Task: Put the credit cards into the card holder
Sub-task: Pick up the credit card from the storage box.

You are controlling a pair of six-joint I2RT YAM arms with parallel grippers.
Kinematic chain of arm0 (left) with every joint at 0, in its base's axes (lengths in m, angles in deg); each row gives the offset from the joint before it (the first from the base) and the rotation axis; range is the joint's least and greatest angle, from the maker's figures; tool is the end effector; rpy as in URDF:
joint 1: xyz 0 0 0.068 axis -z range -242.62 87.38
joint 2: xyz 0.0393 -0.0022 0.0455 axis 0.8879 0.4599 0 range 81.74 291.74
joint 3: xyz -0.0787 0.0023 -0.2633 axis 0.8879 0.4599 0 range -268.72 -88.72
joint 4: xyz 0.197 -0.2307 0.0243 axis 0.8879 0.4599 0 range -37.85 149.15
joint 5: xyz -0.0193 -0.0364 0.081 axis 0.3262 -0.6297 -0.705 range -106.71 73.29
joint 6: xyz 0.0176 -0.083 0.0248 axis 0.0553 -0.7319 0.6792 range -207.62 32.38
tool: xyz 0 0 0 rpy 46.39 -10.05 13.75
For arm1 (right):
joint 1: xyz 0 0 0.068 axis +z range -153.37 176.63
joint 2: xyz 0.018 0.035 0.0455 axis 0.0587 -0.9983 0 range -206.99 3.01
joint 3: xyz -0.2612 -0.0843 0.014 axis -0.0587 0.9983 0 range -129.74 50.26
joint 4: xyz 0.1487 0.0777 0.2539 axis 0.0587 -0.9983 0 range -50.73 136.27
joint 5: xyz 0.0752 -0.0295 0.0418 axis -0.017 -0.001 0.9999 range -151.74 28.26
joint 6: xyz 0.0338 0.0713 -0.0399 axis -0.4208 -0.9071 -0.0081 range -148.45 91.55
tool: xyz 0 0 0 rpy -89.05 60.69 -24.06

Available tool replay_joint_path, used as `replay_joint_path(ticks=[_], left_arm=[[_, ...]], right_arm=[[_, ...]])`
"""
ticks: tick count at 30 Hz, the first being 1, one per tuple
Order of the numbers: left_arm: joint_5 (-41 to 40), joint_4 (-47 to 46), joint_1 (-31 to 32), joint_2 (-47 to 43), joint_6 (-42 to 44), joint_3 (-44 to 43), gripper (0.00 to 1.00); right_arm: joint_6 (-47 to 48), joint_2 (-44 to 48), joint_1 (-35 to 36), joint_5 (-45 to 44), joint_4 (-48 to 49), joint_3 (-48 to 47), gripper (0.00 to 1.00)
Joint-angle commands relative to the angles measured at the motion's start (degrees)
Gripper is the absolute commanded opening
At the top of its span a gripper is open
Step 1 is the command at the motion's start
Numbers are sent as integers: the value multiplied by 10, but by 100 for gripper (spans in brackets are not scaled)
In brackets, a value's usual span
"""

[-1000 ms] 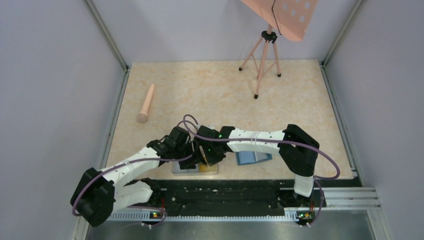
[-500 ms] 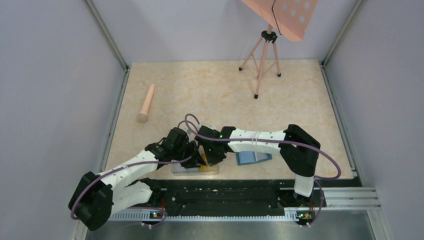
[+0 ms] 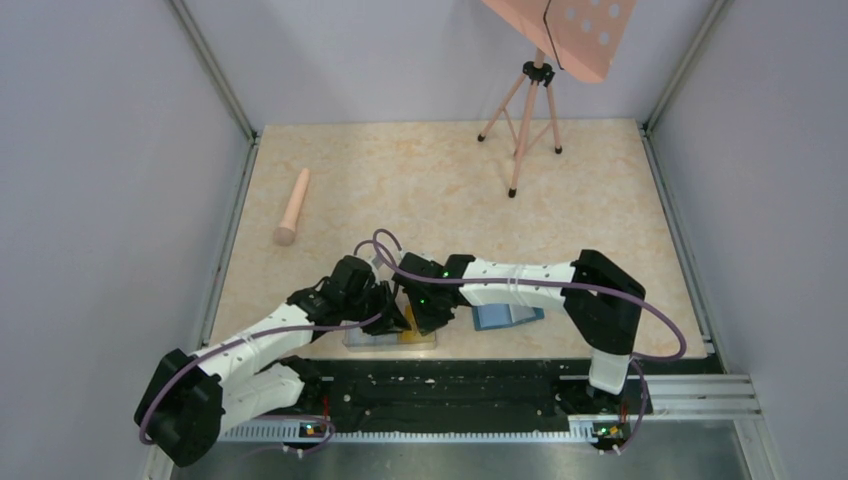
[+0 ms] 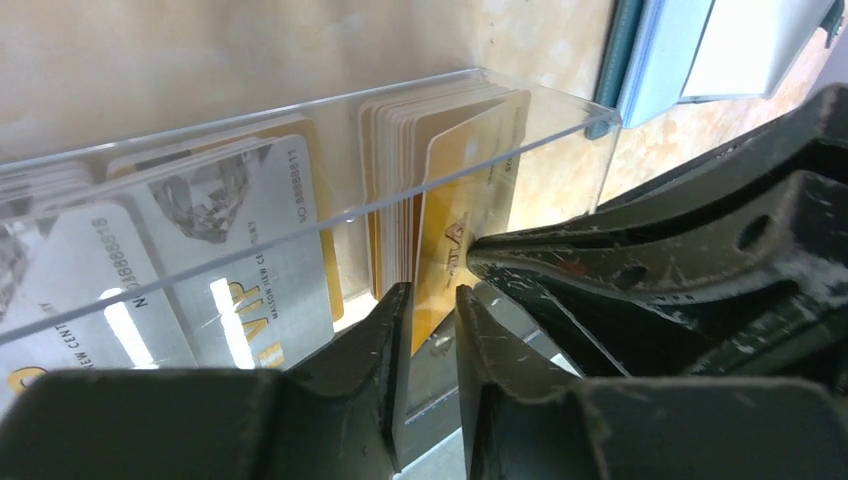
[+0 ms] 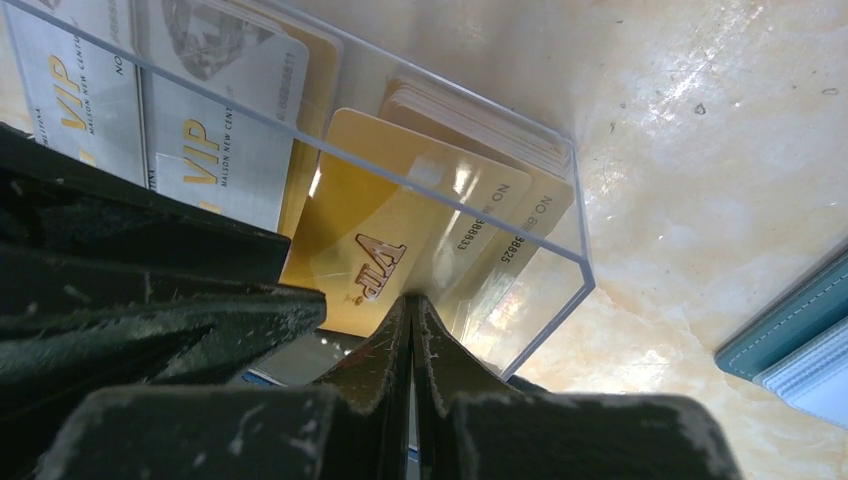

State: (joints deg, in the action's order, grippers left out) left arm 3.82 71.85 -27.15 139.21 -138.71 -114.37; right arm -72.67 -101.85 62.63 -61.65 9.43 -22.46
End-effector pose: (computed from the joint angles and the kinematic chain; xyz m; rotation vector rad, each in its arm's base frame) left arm 0.1853 -0.1658 0.1202 -0.1990 2.7118 -1.0069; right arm 0.1711 0.3844 0.1246 -0.5482 2.8480 0.4426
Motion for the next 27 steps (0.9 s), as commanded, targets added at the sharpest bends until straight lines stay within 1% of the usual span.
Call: replay_joint_path(ticks=[1, 5, 8, 14, 19, 22, 27], left_arm=[[38, -77, 2, 13, -18, 8, 25], [39, -88, 1, 12, -22, 9, 12], [42, -92, 2, 15, -22, 9, 5], [54, -120, 2, 16, -33, 13, 6], [69, -136, 2, 31, -35, 12, 11], [77, -144, 2, 45, -34, 11, 13], [56, -119, 6, 59, -25, 1, 13]], right_arm=[[-9, 2, 8, -3, 21, 22, 0], [-9, 9, 7, -3, 27, 24, 0], [-9, 17, 6, -3, 39, 28, 0], [-6, 55, 7, -12, 45, 31, 0], [-9, 114, 7, -36, 45, 34, 2], [-13, 142, 5, -48, 41, 35, 3], [-15, 173, 1, -62, 26, 38, 5]])
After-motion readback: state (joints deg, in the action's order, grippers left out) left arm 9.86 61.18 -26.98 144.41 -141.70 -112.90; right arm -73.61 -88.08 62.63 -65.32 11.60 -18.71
